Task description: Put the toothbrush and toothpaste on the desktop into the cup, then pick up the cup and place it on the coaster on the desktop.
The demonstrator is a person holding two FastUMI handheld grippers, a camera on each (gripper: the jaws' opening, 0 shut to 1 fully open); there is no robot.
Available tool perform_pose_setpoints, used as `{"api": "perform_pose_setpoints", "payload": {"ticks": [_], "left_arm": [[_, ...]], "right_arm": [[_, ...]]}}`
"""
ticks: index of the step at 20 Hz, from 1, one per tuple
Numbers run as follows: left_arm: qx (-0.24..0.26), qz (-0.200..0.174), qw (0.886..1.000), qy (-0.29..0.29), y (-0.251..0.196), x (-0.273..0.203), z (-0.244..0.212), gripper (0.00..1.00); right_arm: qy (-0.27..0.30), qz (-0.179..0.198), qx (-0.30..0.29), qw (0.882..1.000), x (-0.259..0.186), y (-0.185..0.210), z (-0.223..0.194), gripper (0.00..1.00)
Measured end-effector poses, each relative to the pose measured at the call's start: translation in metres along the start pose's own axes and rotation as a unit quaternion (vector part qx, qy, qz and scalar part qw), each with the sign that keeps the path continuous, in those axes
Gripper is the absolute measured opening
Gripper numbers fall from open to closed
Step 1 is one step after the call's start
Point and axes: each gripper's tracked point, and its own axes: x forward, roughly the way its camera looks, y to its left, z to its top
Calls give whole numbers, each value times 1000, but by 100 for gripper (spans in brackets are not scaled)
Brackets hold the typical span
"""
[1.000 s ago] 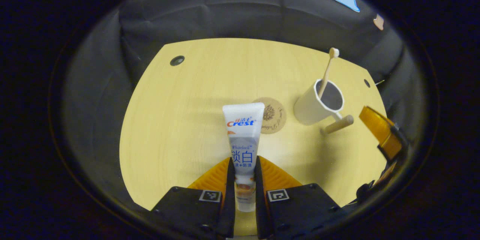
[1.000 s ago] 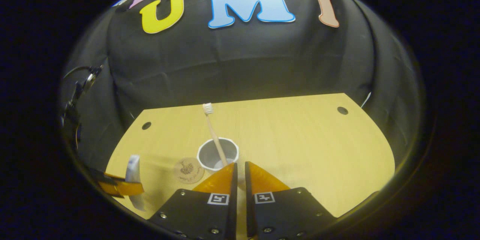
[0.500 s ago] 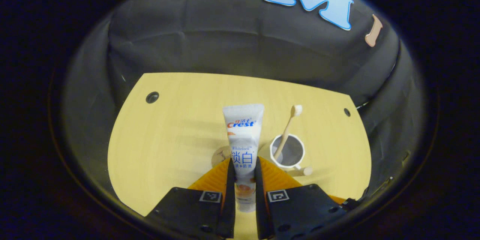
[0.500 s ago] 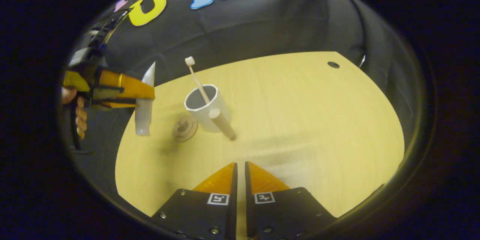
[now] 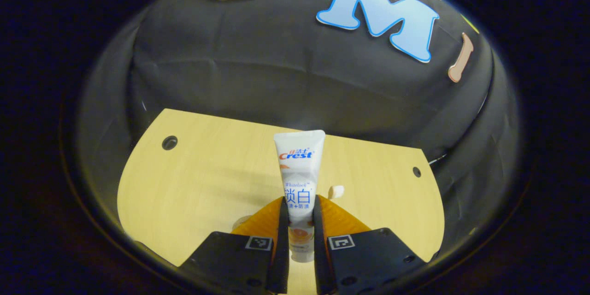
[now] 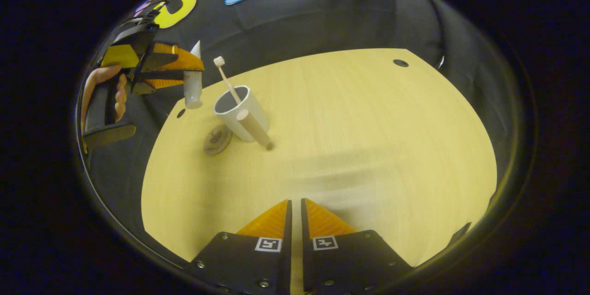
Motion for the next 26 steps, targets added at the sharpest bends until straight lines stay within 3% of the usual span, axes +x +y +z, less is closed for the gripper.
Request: {"api": "perform_pose_setpoints", "payload": {"ticks": [2, 9, 13, 14, 15, 16, 18, 19, 22, 24, 26], "left_arm": [[-14, -10, 1000, -14, -12, 9, 3, 30], [-17, 9, 999, -31, -19, 31, -6, 30], [11, 16, 998, -64, -28, 38, -6, 31], [22, 20, 997, -76, -30, 40, -5, 38], [30, 24, 996, -86, -31, 41, -6, 31], [34, 27, 994, -96, -32, 42, -8, 30], [38, 40, 993, -104, -27, 42, -17, 33], [43, 46, 992, -109, -25, 43, -20, 39], [55, 48, 990, -118, -26, 44, -29, 38], [49, 47, 990, -121, -26, 41, -31, 52], [40, 42, 990, -129, -27, 33, -29, 53]], "right_arm": [[3, -6, 7, 1000, -3, -13, -2, 10], [9, -24, 27, 999, -11, -52, -3, 12], [9, -28, 29, 999, -12, -67, -3, 12], [9, -28, 29, 999, -12, -68, -4, 12], [9, -28, 28, 999, -13, -70, -3, 10], [8, -27, 28, 999, -14, -70, -3, 10], [8, -26, 28, 999, -16, -73, 1, 10], [8, -26, 28, 999, -17, -74, 1, 10], [9, -27, 27, 999, -16, -80, 0, 10], [8, -28, 27, 999, -14, -81, -1, 10], [7, -27, 27, 999, -15, -81, 1, 10]]}}
